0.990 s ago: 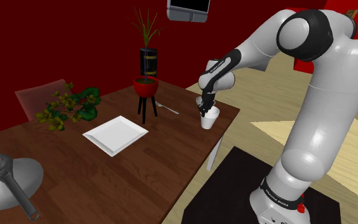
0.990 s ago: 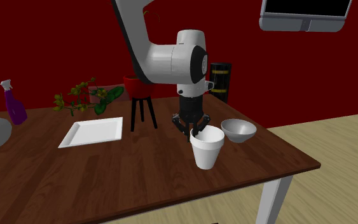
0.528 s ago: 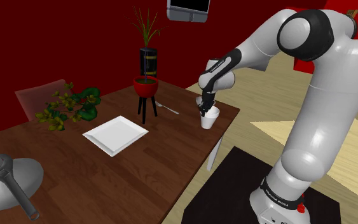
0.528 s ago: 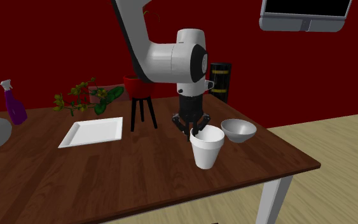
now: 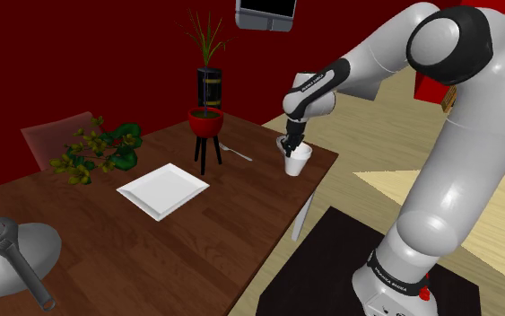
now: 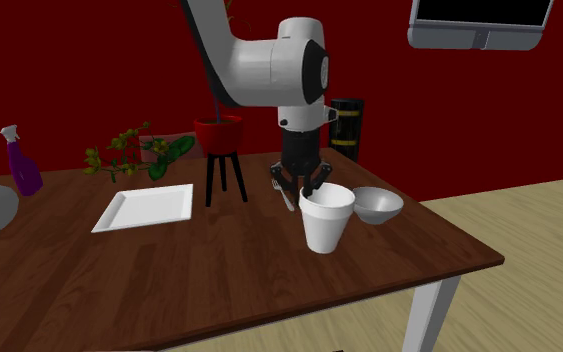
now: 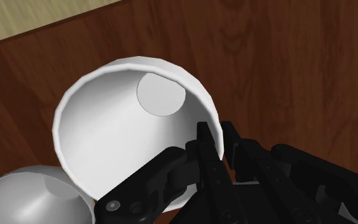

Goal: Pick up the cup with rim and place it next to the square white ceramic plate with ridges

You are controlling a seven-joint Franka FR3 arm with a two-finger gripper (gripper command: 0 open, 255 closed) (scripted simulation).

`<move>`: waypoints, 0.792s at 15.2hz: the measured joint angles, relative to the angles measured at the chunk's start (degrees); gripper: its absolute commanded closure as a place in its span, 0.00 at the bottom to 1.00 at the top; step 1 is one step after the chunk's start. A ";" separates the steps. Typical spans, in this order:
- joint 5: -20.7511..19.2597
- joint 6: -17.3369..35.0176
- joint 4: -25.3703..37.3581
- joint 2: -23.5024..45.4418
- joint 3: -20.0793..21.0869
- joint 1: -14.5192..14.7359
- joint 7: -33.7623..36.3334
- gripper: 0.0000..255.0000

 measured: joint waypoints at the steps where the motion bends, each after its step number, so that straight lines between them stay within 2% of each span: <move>1: -0.17 -0.83 0.42 -0.42 -0.03 0.01 0.09 1.00; 12: -2.00 -9.17 3.72 -5.65 -0.04 0.23 1.31 1.00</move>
